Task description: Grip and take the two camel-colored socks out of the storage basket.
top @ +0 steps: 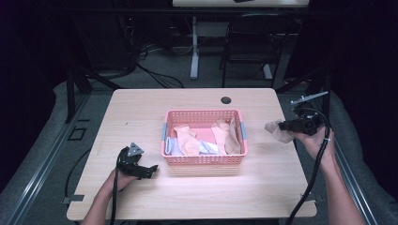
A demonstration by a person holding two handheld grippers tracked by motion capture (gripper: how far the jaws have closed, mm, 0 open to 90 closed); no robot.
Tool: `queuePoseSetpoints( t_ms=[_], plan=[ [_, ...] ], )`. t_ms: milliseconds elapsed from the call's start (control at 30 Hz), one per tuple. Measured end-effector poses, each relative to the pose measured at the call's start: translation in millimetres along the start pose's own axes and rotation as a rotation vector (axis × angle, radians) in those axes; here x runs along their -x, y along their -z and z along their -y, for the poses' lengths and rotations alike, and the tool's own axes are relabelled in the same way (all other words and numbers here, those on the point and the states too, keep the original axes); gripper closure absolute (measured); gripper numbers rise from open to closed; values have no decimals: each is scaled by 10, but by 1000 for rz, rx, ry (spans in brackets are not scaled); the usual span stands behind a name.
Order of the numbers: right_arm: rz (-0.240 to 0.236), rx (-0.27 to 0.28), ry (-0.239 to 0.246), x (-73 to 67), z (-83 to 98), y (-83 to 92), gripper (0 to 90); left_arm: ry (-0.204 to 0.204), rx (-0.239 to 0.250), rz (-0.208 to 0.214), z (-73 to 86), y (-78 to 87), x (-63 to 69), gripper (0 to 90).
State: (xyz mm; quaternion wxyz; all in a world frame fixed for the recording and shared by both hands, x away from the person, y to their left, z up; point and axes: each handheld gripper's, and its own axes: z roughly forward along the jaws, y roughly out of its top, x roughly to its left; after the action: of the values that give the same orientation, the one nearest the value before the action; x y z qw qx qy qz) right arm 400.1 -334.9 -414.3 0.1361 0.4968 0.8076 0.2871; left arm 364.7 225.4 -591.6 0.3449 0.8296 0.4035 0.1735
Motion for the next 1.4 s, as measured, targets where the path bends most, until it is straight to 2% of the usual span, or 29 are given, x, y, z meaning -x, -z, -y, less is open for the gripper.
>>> queuePoseSetpoints(
  t_ms=[133,167,233,267,333,367,400,467,500,533,600,633,667,733,767,800,900,967,1167,1400],
  plan=[
    [11,-40,-26,85,112,-180,824,1,1,1,-1,-2,1,6],
    [15,-71,-38,122,160,-284,824,1,1,1,-1,-2,1,6],
    [9,-84,-43,142,184,-330,823,1,1,1,0,-2,2,6],
    [-3,-98,-62,158,208,-381,822,1,1,0,-1,-1,2,6],
    [5,-140,-87,206,287,-523,801,1,1,1,0,-1,2,6],
    [7,-157,-101,223,309,-567,716,1,1,1,0,-1,2,6],
    [7,-157,-101,223,309,-567,716,1,1,1,-1,-1,1,6],
    [24,-198,-129,274,344,-632,505,1,1,1,-1,-1,1,6],
    [19,-183,-146,312,371,-630,355,1,1,1,-1,-2,1,6],
    [19,-183,-146,312,371,-630,355,1,1,1,-1,-2,1,6],
    [9,-153,-153,337,368,-570,262,1,1,1,-1,-2,1,6],
    [0,-105,-154,335,356,-500,182,1,1,2,-1,-2,1,6],
    [0,-105,-154,335,356,-500,182,2,1,2,-2,-3,2,6],
    [3,-89,-141,309,332,-437,137,3,2,2,-1,-4,2,6],
    [-19,-74,-125,270,307,-379,76,2,2,2,-1,-3,2,6],
    [-19,-74,-125,270,307,-379,76,2,2,2,-1,-3,2,6],
    [-34,-44,-77,159,238,-314,10,2,2,2,-2,-4,2,6],
    [-41,-38,-61,108,201,-301,0,2,2,3,-2,-4,1,6],
    [-71,-37,-27,1,130,-301,0,2,1,3,-1,-3,2,6],
    [-76,-26,1,-130,91,-257,0,-1,2,1,-3,-5,2,6]
  ],
)
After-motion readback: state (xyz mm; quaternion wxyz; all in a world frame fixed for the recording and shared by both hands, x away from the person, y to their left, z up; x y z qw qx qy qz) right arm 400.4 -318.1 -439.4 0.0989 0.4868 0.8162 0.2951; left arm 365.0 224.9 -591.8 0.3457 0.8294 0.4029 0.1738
